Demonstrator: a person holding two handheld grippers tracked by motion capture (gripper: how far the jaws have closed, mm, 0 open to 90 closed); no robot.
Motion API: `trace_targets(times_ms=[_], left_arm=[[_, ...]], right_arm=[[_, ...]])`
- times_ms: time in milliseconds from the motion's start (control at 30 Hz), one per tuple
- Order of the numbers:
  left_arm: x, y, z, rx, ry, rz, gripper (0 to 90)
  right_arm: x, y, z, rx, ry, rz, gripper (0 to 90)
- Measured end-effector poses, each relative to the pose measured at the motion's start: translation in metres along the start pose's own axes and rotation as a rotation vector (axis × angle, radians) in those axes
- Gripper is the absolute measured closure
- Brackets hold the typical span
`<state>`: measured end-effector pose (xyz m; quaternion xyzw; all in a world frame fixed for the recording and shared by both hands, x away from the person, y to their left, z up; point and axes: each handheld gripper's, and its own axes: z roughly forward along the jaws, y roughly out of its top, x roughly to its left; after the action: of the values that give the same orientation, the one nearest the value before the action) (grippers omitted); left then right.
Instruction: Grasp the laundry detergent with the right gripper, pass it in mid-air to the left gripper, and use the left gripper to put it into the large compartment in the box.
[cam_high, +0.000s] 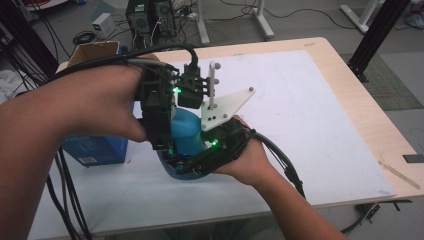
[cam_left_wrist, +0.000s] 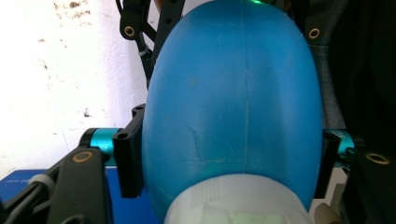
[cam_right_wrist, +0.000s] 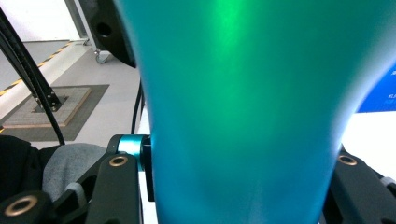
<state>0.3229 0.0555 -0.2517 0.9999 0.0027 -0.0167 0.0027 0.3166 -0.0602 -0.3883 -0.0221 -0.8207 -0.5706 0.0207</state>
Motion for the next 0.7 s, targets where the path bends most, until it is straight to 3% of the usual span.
trace_targets(times_ms=[333,567,700], left_arm=[[0.0016,-0.0001,0.0015,0.003,0.003,-0.005,35.4],[0.0031,-0.0006,0.0016,-0.007,-0.029,-0.012,38.7],[0.0036,-0.0003,0.0024,-0.012,-0.047,-0.027,39.4]], right_arm=[[-0.0020,-0.0011,0.0014,-0.002,0.006,0.001,46.0],[-0.0031,-0.0017,0.0016,-0.001,0.014,-0.004,46.0],[-0.0039,-0.0024,0.0017,-0.004,0.041,-0.004,45.9]])
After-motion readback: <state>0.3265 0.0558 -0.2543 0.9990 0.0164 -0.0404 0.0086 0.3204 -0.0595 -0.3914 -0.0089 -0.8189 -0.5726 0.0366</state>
